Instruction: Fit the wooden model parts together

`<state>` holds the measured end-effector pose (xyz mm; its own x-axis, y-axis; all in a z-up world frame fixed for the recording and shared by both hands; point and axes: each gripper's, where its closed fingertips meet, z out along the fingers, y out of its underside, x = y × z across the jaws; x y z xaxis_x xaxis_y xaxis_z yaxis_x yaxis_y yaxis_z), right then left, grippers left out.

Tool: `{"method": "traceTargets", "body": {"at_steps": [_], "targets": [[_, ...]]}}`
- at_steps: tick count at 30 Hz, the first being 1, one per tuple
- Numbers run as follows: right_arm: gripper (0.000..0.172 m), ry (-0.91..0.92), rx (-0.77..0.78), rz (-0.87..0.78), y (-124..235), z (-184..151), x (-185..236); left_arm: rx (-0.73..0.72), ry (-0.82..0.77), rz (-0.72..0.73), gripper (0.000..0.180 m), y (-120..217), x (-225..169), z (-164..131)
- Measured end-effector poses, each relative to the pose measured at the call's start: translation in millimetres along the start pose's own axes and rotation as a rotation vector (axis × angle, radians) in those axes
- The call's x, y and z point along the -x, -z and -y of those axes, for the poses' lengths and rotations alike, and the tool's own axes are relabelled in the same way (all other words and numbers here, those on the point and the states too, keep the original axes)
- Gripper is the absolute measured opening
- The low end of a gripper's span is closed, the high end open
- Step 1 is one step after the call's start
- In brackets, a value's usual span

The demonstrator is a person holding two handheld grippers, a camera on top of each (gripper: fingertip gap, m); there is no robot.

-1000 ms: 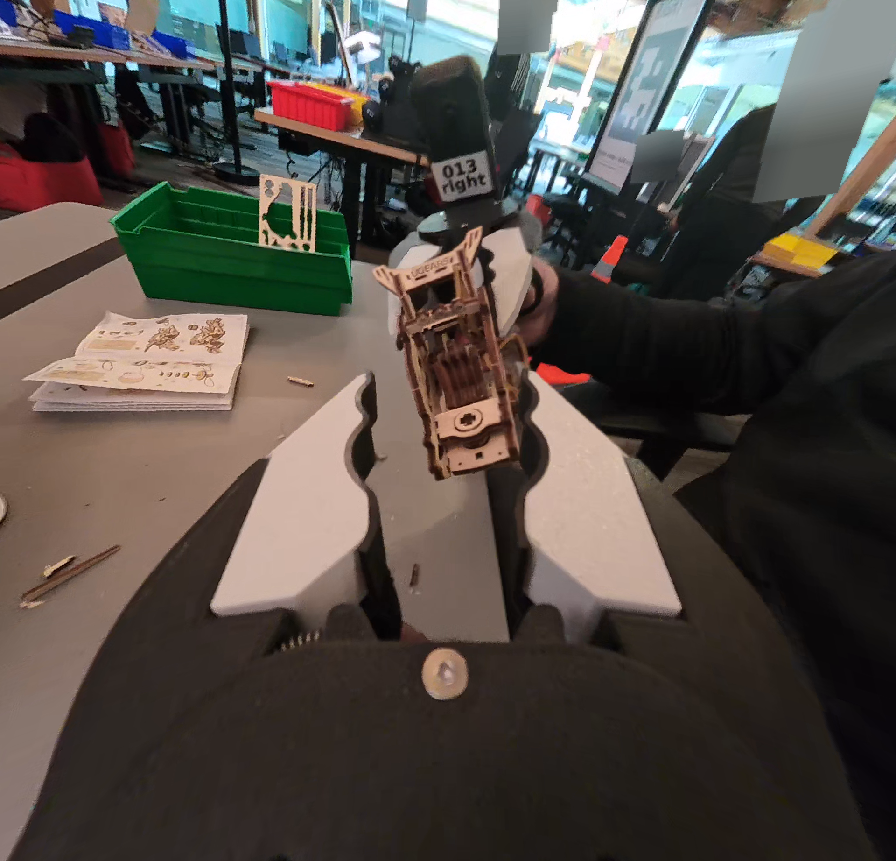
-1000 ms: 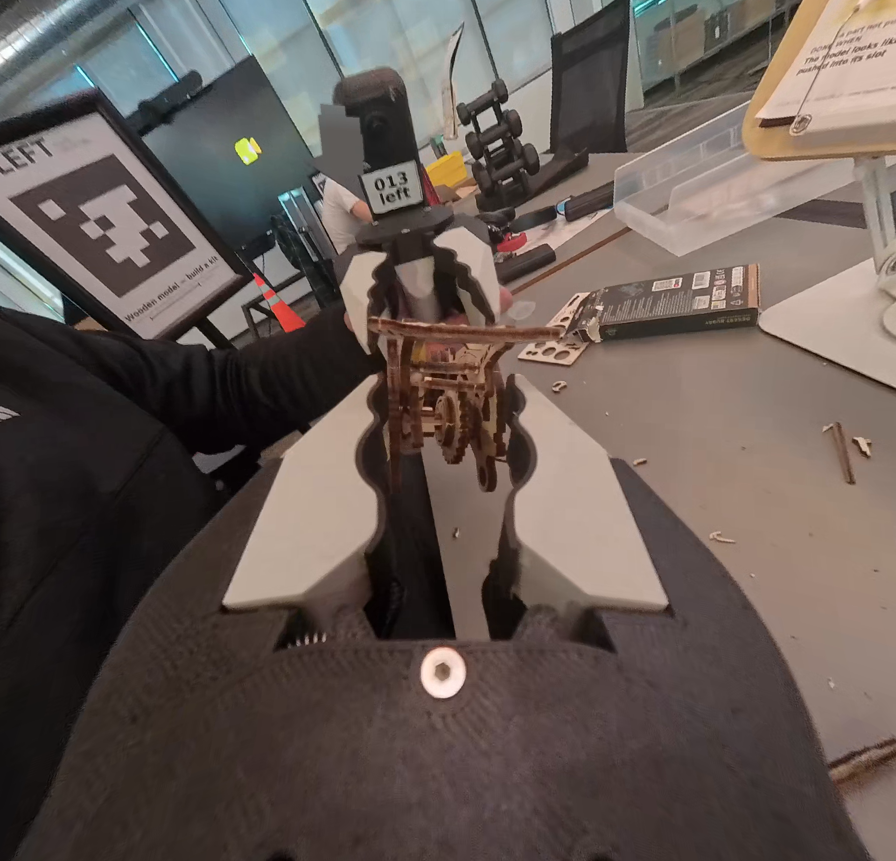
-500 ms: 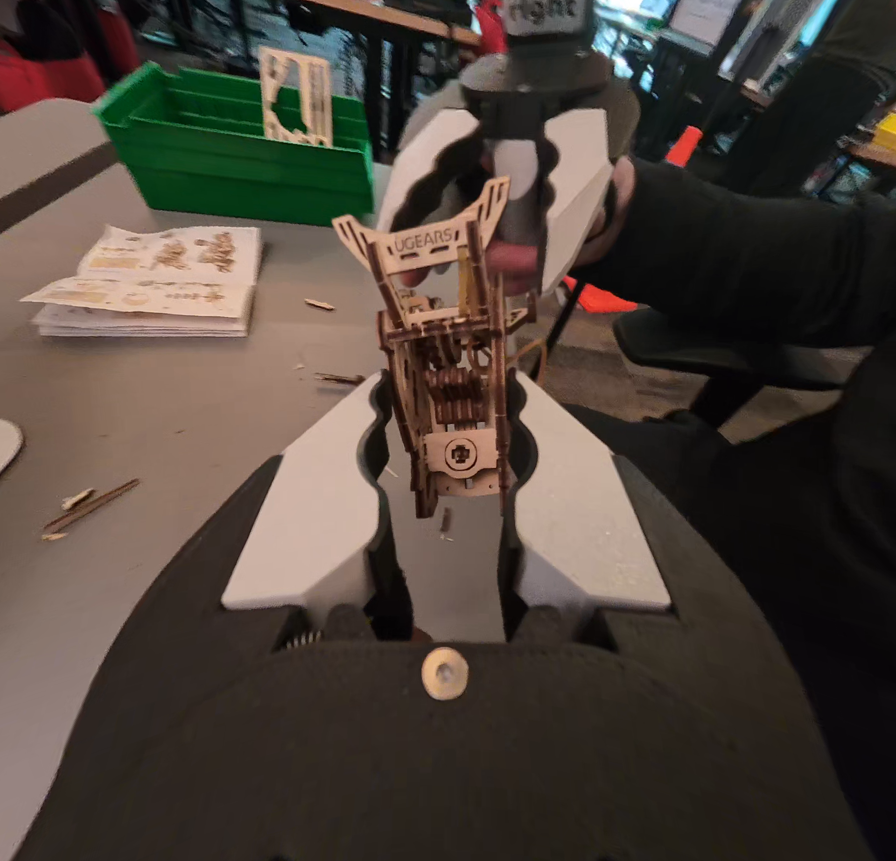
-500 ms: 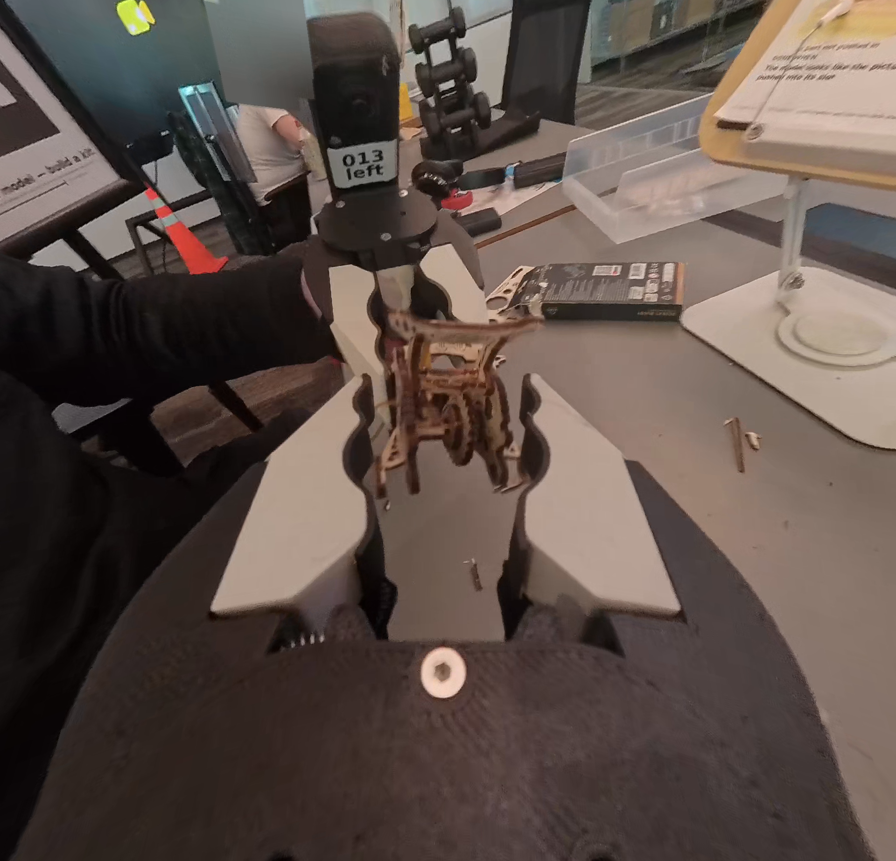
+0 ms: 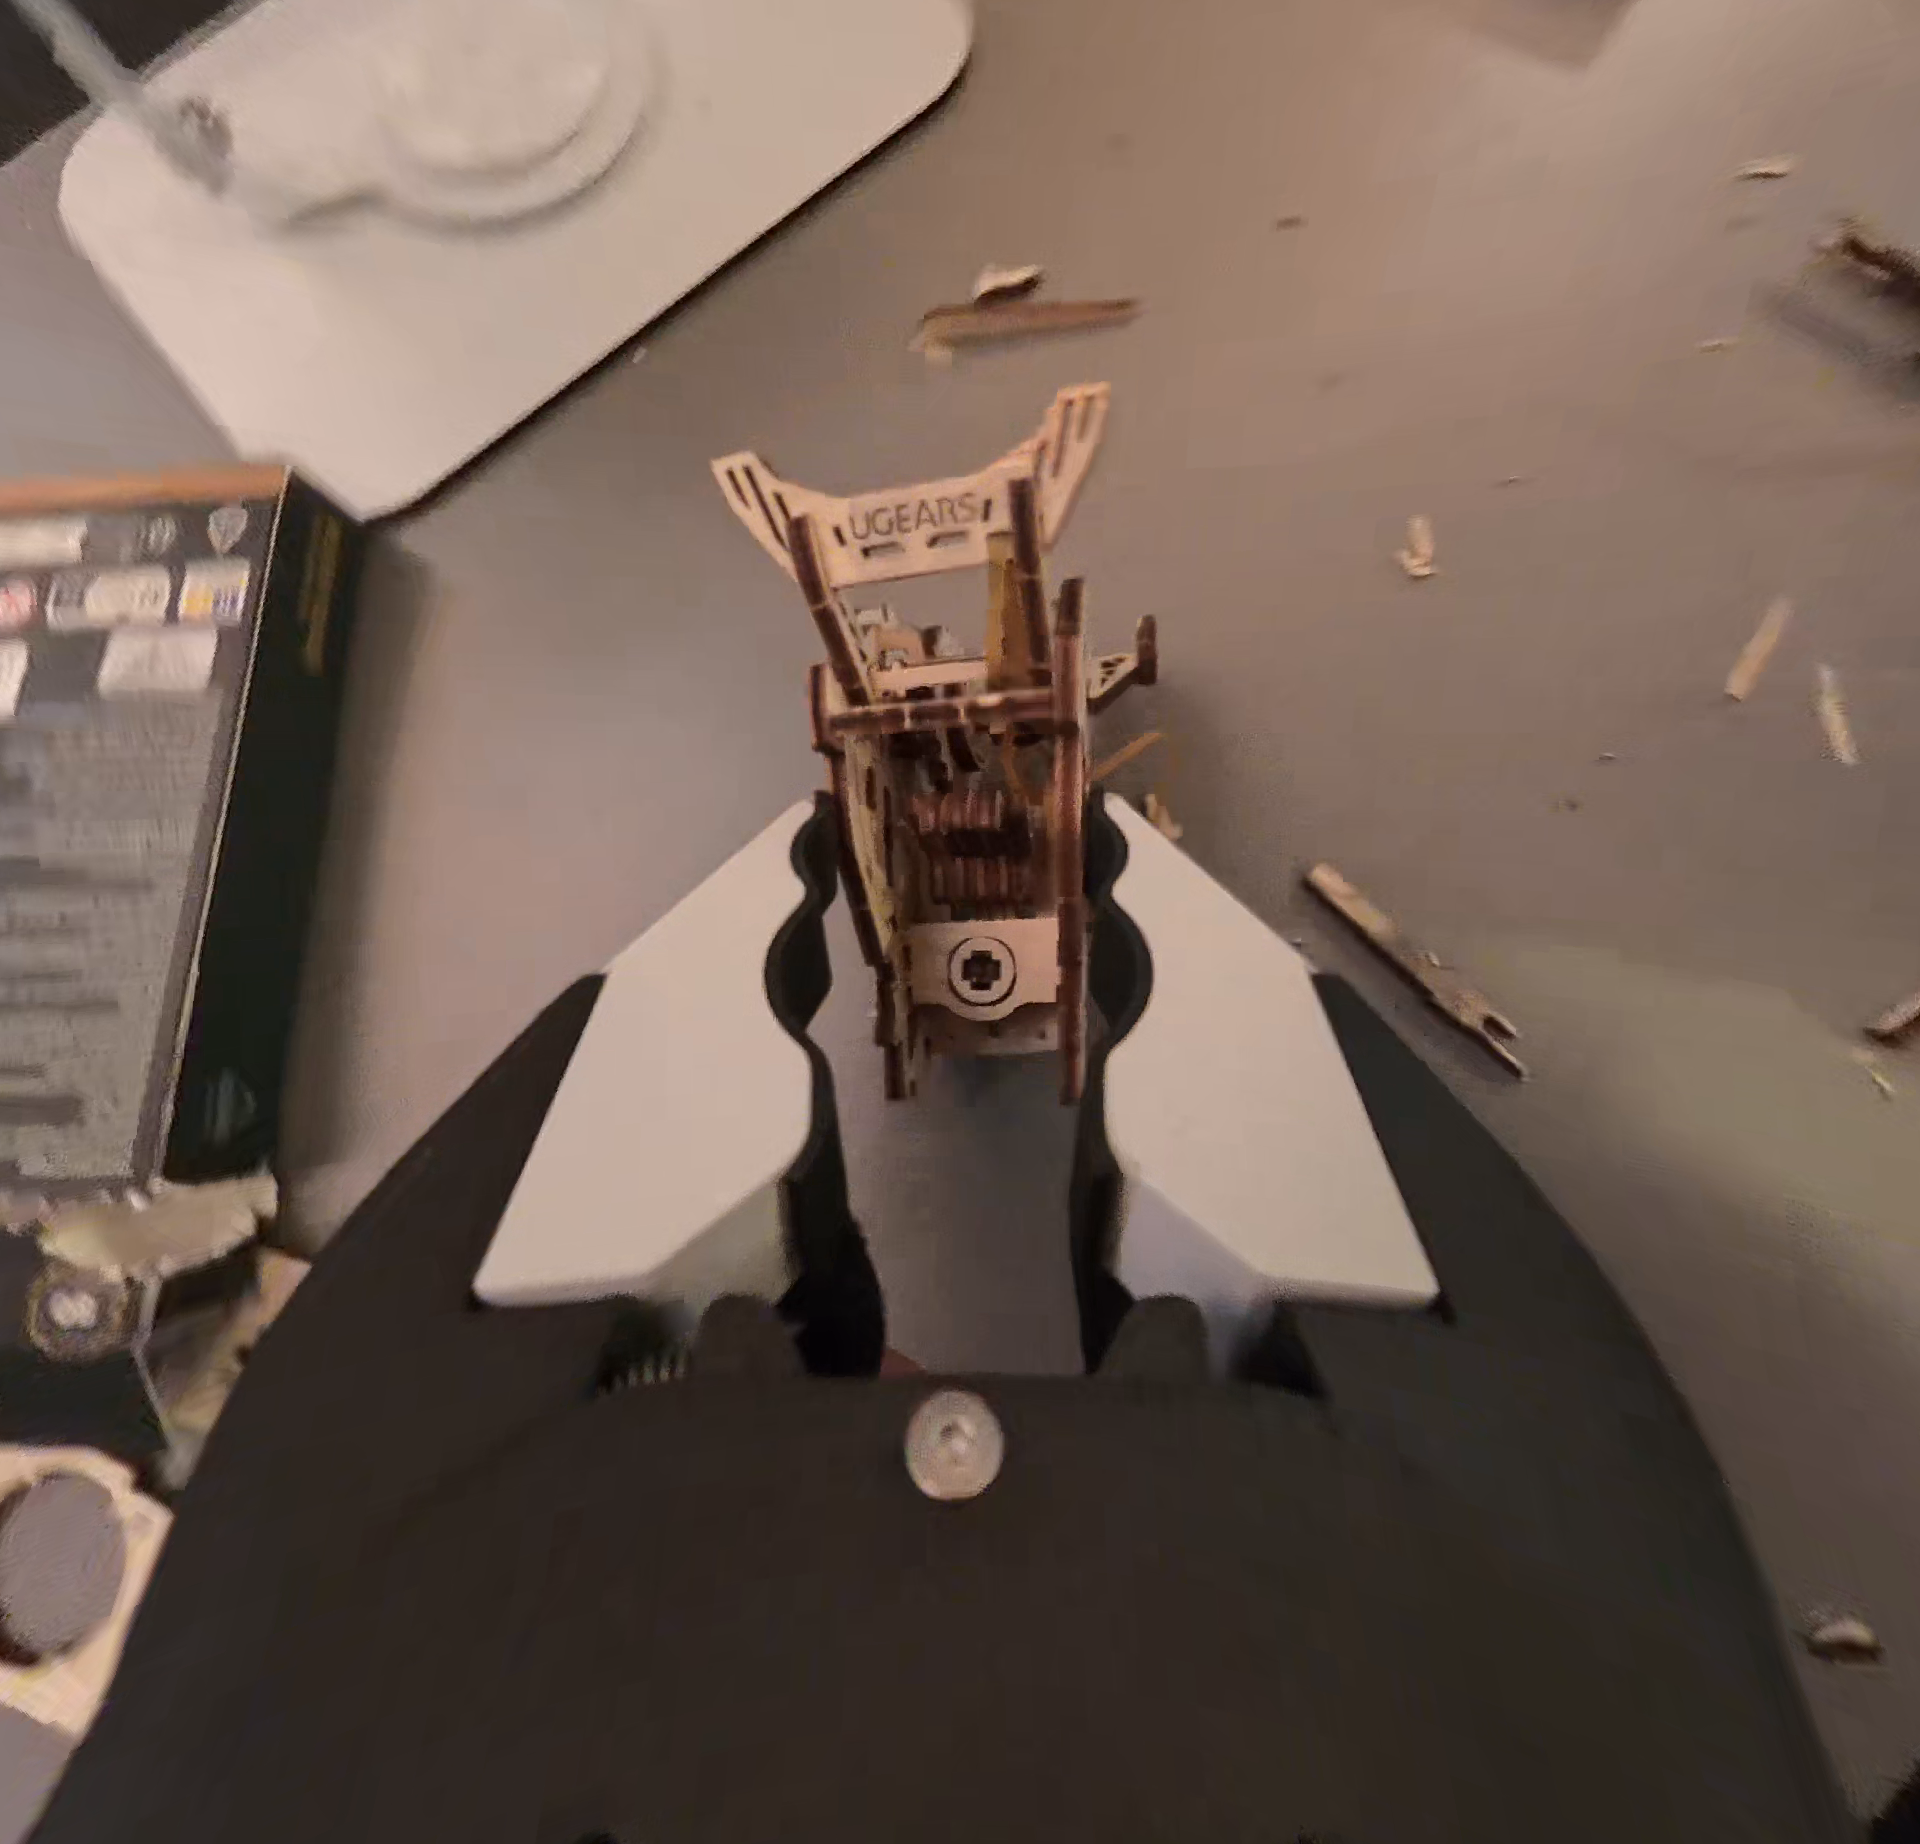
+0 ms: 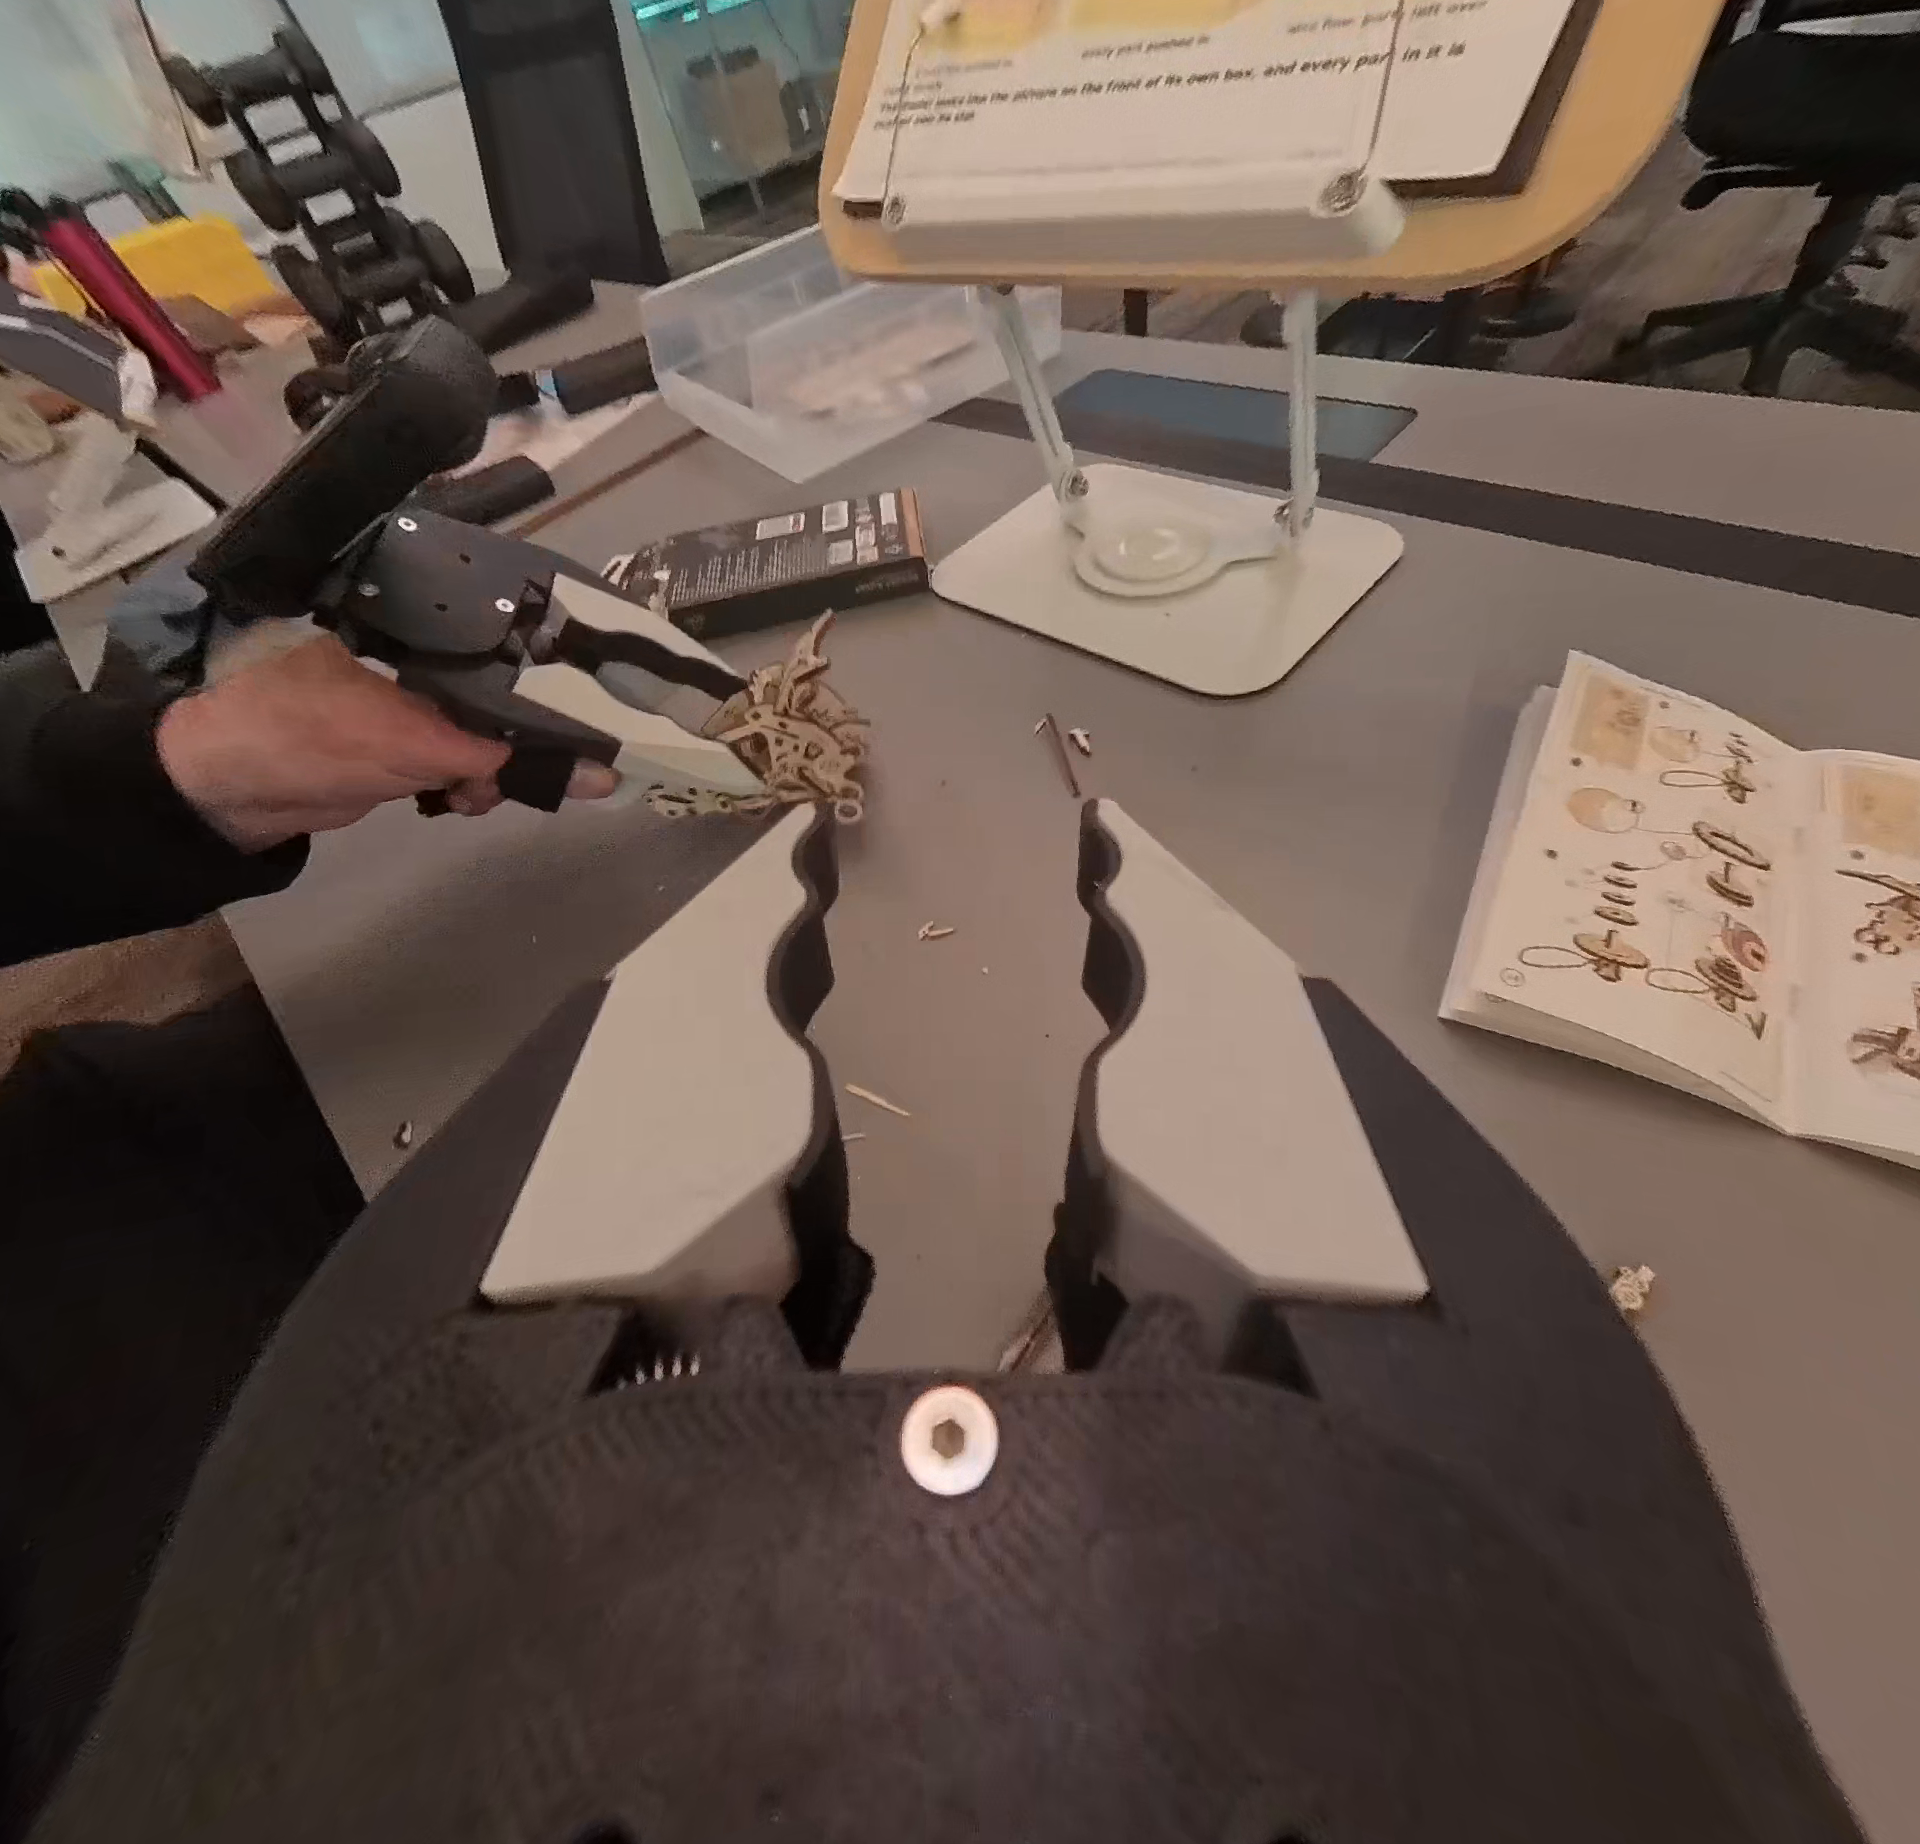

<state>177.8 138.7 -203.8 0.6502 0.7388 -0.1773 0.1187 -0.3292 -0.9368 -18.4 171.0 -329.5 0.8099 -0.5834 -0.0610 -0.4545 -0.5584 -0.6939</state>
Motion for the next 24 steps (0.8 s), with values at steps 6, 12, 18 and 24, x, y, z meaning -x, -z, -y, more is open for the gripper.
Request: {"method": "traceTargets", "body": {"at_steps": [6,12,18,24], "targets": [[0.044,0.079,0.044,-0.014,-6.3,-8.3,5.8,0.049,0.217,-0.101,0.081,6.2,-27.4,-28.0],[0.044,0.088,0.056,-0.016,-6.0,-11.1,4.9,0.071,0.161,-0.331,0.089,34.8,-73.8,-45.5],[0.043,0.108,0.079,-0.049,-2.8,-13.8,2.2,-0.063,0.221,-0.434,0.087,33.2,-131.9,-11.3],[0.043,0.153,0.148,-0.083,3.3,-24.4,4.3,-0.044,0.041,-0.461,0.085,43.1,-148.4,-17.9]]}}
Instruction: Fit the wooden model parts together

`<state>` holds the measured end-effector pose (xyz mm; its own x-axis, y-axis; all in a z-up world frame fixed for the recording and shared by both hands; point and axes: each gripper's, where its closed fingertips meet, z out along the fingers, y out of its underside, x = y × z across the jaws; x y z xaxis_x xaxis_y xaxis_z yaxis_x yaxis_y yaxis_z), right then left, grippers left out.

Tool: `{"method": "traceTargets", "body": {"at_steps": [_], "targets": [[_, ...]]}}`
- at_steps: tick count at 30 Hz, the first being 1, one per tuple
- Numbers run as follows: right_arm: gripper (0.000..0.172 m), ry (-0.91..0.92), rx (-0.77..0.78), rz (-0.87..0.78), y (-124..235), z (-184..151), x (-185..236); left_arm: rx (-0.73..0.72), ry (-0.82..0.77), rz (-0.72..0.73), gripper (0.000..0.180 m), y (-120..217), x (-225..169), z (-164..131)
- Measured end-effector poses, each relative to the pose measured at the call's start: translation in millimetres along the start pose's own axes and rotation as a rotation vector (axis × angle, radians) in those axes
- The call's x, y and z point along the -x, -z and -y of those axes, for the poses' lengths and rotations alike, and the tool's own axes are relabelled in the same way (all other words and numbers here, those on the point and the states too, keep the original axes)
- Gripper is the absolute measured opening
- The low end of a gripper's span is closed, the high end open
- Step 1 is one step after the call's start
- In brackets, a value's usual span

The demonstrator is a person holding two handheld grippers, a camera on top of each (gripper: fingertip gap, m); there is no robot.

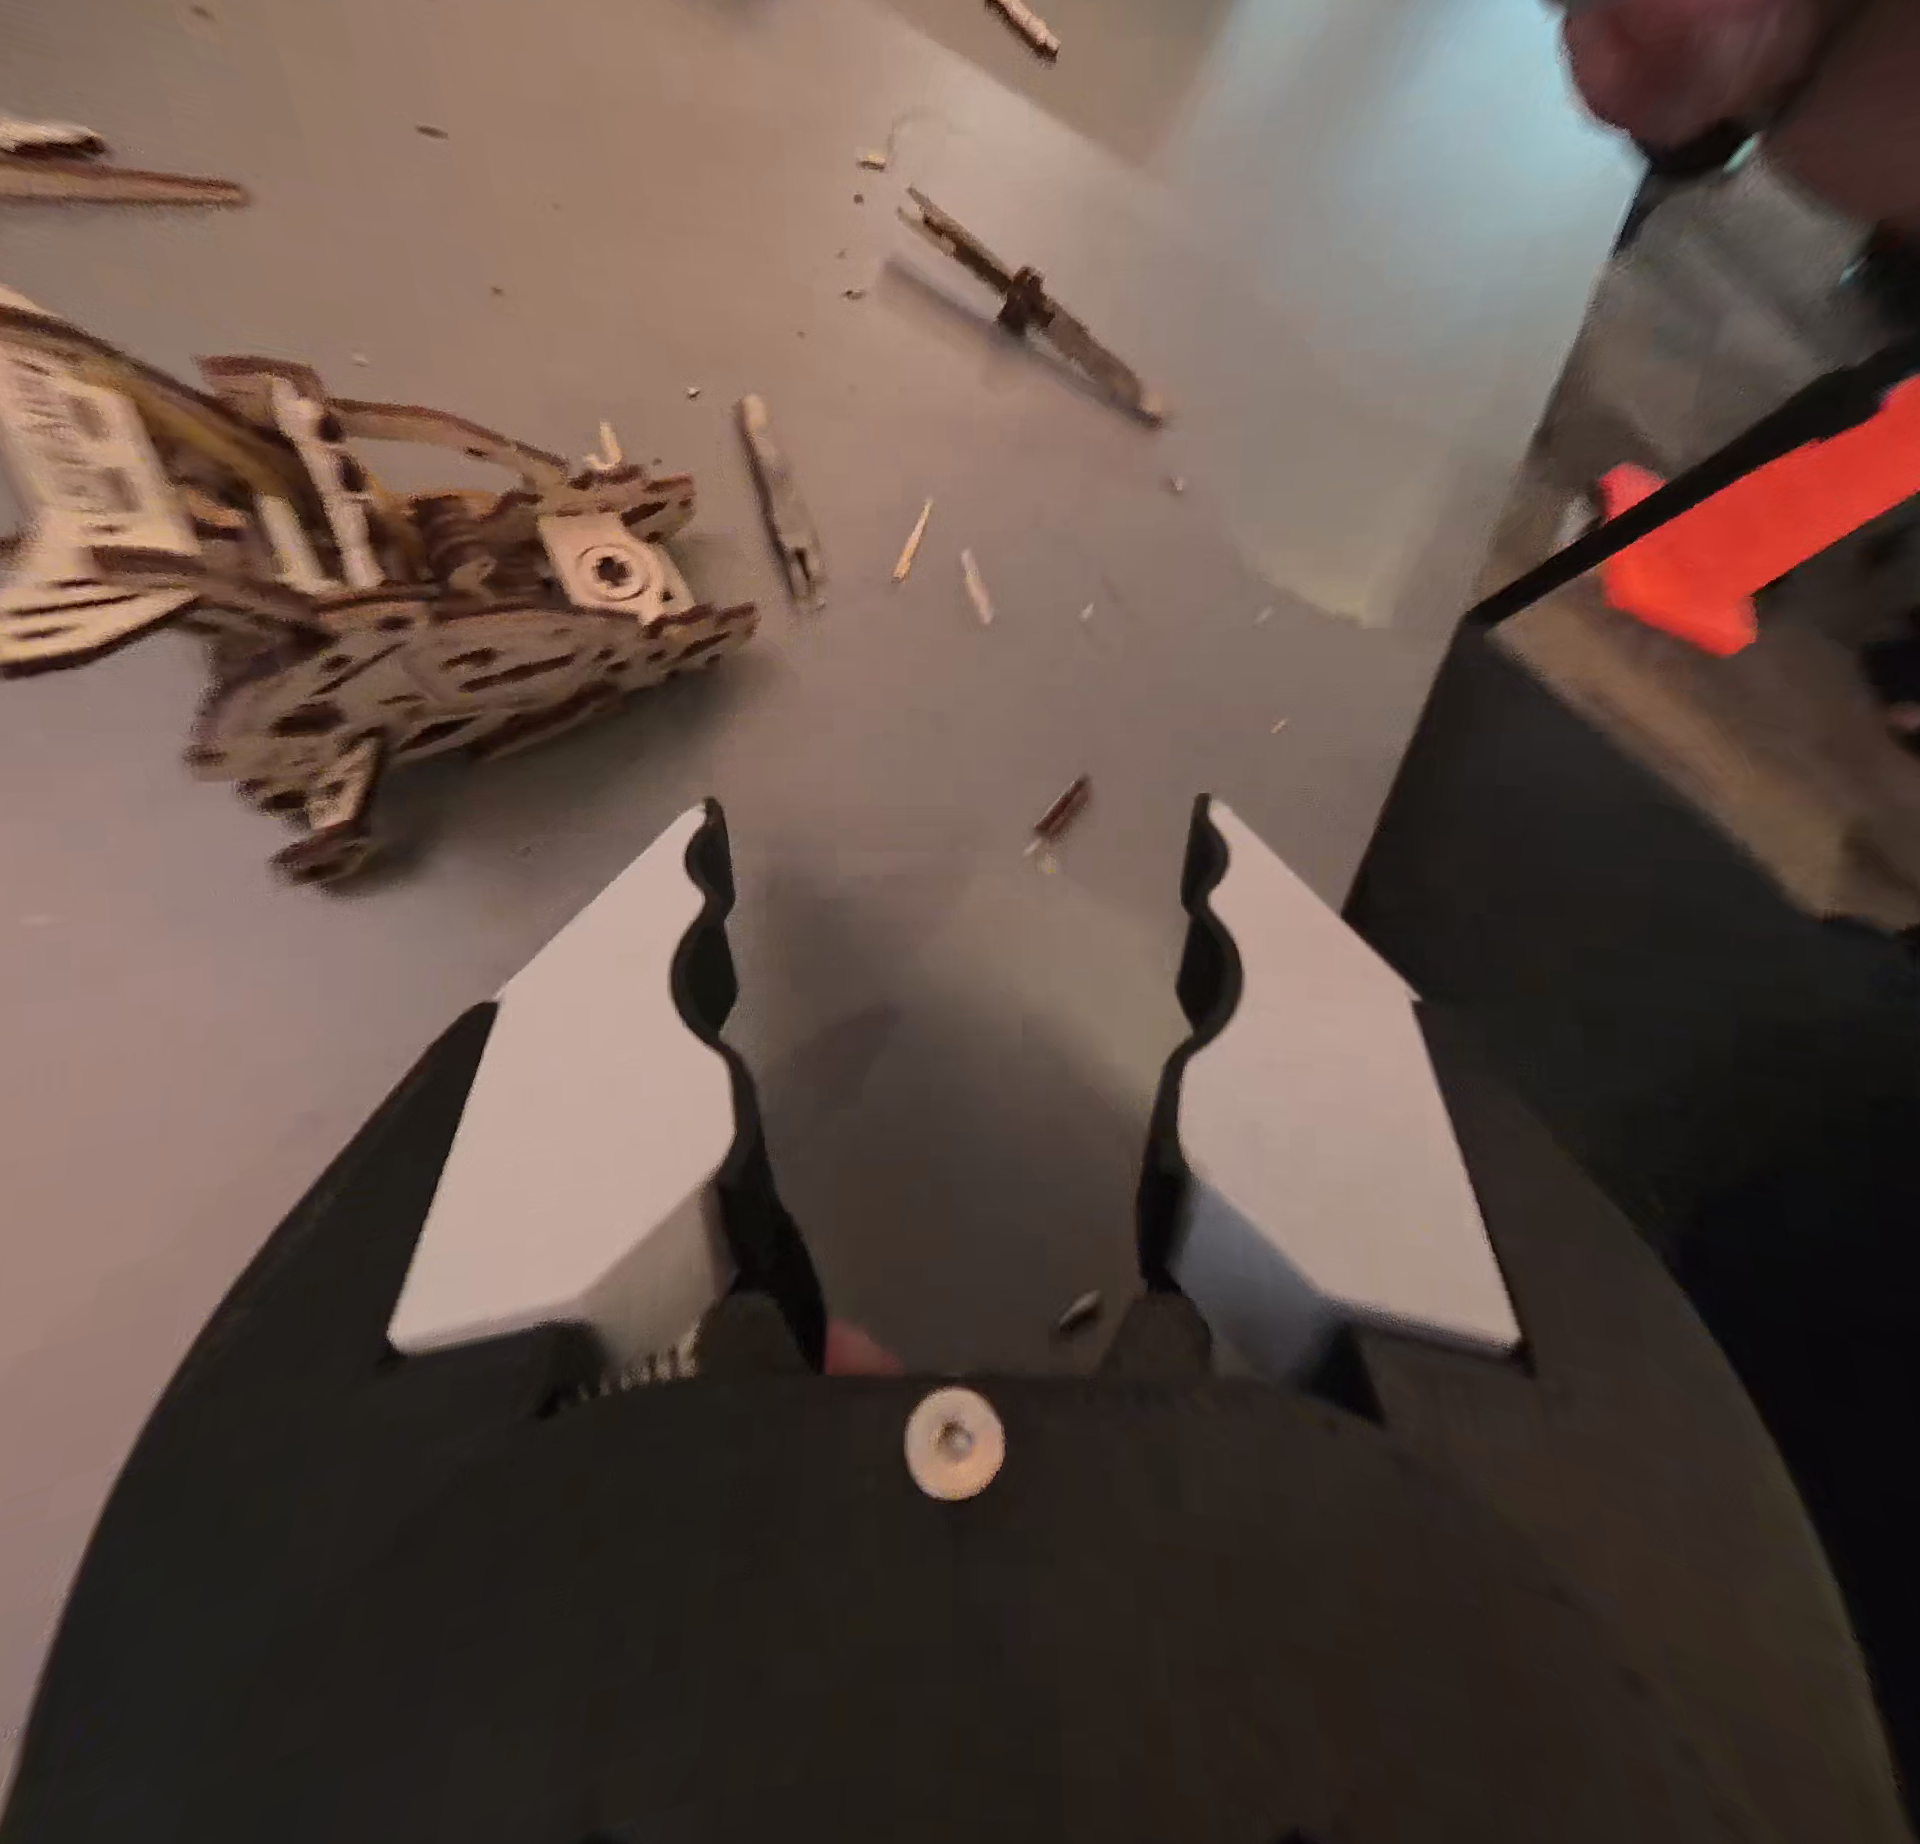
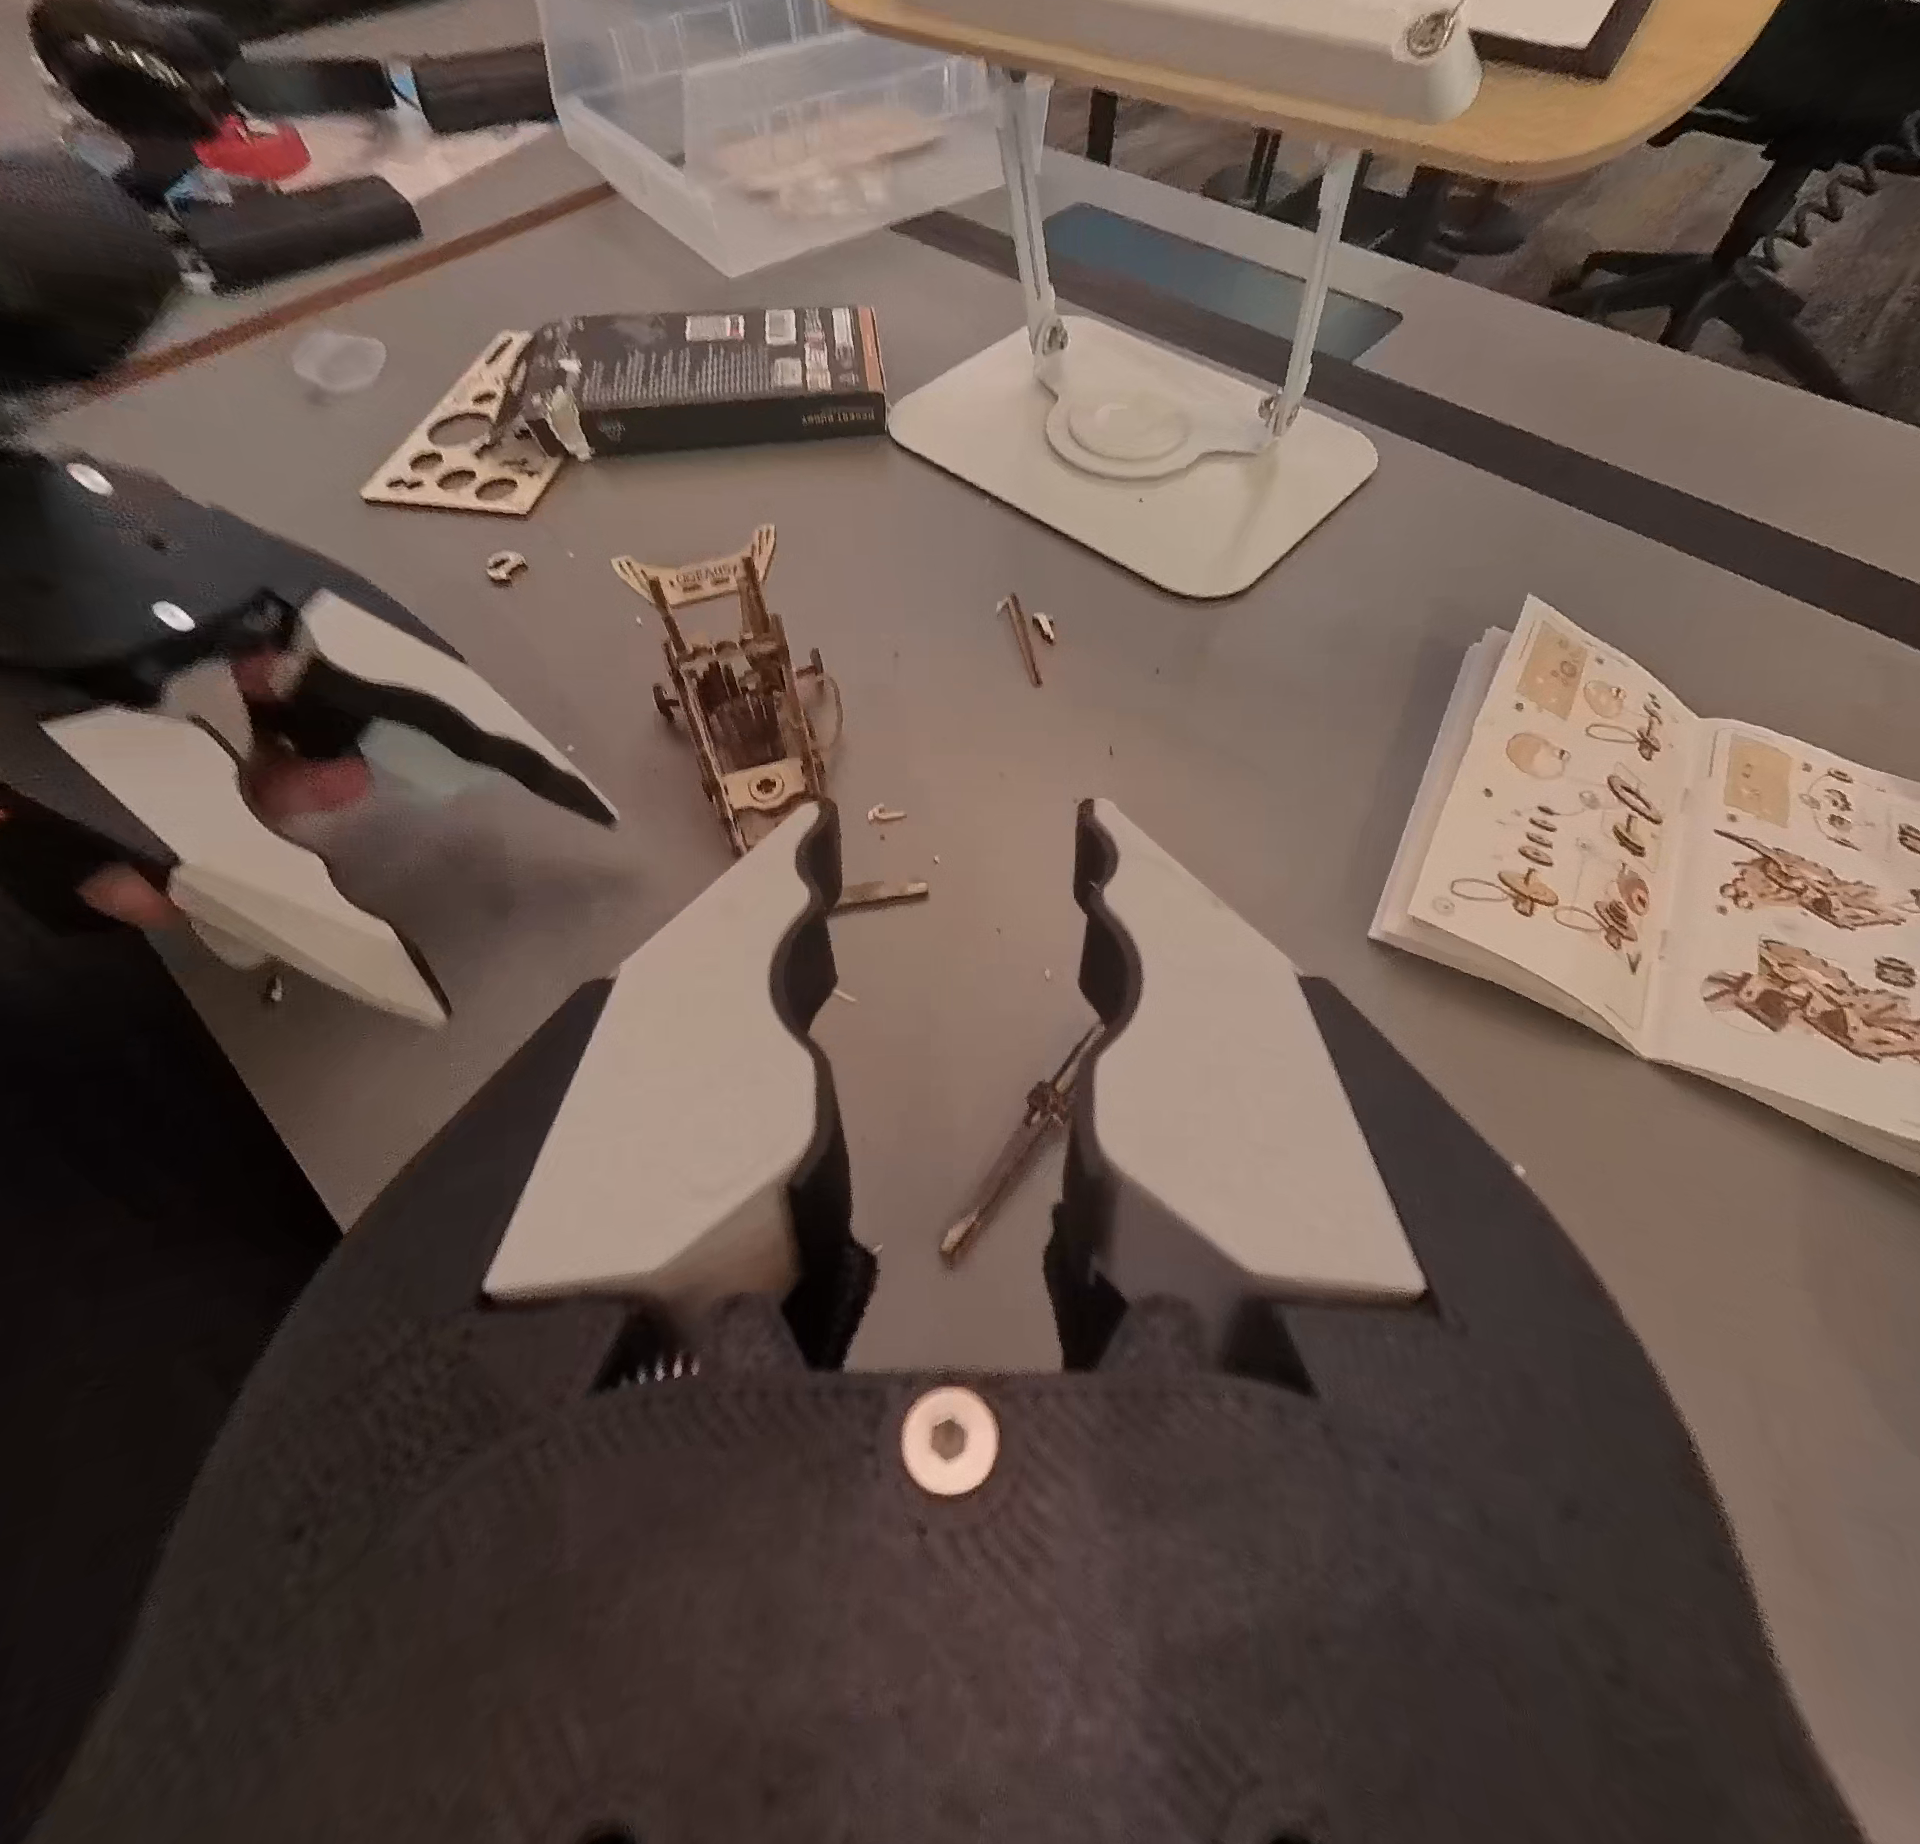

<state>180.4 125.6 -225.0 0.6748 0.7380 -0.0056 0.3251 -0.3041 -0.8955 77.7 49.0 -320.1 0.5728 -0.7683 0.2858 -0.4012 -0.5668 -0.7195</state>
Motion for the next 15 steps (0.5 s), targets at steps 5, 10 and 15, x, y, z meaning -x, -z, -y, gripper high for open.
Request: {"method": "traceTargets", "body": {"at_steps": [5,10,15], "targets": [[0.045,0.04,0.124,0.021,-5.2,-27.1,6.0,0.027,-0.186,0.241,0.083,33.9,60.4,-0.3],[0.051,0.11,0.363,-0.065,-8.6,-73.6,-7.5,0.037,-0.196,0.282,0.082,25.1,92.6,3.9],[0.051,0.057,0.382,-0.059,-8.2,-83.4,-10.7,0.081,-0.245,0.281,0.077,-0.9,104.1,-0.9]]}}
